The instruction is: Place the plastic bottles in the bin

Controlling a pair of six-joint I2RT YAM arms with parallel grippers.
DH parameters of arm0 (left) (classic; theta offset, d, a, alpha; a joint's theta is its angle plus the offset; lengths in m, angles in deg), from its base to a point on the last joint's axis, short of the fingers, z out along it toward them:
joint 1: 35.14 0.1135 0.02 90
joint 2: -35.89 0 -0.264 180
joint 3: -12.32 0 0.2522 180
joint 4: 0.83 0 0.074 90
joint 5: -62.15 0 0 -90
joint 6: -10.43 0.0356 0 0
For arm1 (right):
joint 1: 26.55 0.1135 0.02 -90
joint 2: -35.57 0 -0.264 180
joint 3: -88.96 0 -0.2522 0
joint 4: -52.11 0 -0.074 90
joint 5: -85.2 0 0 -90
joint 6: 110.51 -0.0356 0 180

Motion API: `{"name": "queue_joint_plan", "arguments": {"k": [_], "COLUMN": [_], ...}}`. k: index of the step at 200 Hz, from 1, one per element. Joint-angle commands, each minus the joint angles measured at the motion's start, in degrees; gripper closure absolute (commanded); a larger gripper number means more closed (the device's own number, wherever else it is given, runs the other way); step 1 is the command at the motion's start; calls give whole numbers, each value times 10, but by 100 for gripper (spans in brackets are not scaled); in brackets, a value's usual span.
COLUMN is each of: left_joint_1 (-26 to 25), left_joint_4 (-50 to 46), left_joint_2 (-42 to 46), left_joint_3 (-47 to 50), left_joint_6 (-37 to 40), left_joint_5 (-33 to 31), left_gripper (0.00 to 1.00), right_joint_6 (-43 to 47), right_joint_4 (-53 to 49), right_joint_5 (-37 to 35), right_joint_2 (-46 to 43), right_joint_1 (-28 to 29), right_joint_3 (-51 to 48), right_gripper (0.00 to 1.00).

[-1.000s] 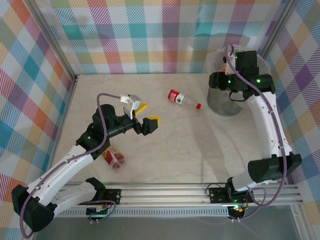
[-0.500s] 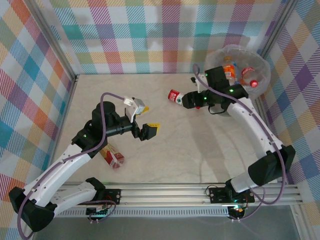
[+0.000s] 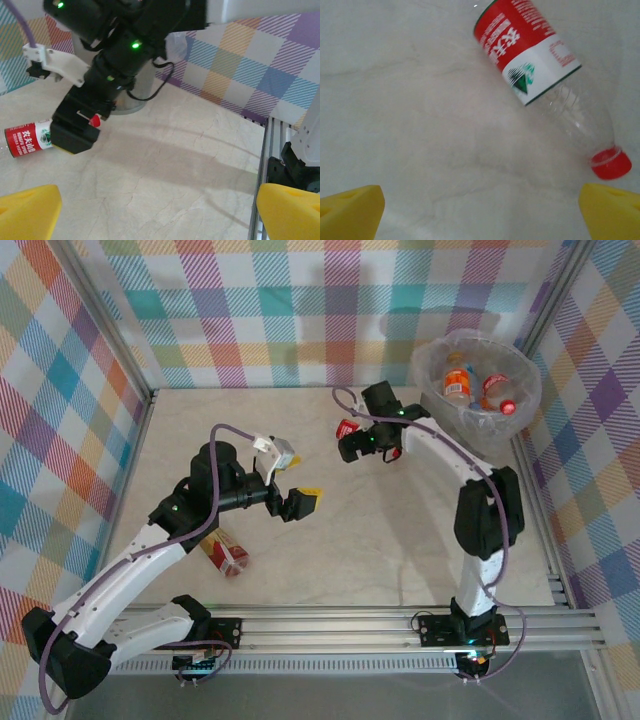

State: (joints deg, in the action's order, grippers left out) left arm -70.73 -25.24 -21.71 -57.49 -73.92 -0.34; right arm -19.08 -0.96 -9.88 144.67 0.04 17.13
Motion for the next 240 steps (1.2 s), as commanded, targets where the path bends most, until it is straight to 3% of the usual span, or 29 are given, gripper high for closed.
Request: {"name": "queue_joint_plan", "arguments": {"k": [1, 39, 73, 157, 240], "left_joint_1": [-7, -9, -11, -16, -17], "left_joint_4": [-2, -2, -4, -8, -12], "left_joint_2": [-2, -6, -7, -18, -25], "left_joint_3": [-15, -16, -15, -17, -19], "left_joint_6": [5, 2, 3, 2, 4], "left_joint_5": [4, 4, -3, -4, -3], "left_gripper": [0, 0, 0, 0, 0], "right_joint_6": [20, 6, -5, -27, -39], "right_joint_4": [20, 11, -8, 2, 15], "right_joint_5": [-35, -35, 28, 47, 50], "right_joint_2": [35, 100, 146, 193, 205], "right_joint_1": [-7, -33, -53, -55, -39], "right_joint_3": [46, 104, 142, 143, 135], "right_gripper": [0, 0, 0, 0, 15]}}
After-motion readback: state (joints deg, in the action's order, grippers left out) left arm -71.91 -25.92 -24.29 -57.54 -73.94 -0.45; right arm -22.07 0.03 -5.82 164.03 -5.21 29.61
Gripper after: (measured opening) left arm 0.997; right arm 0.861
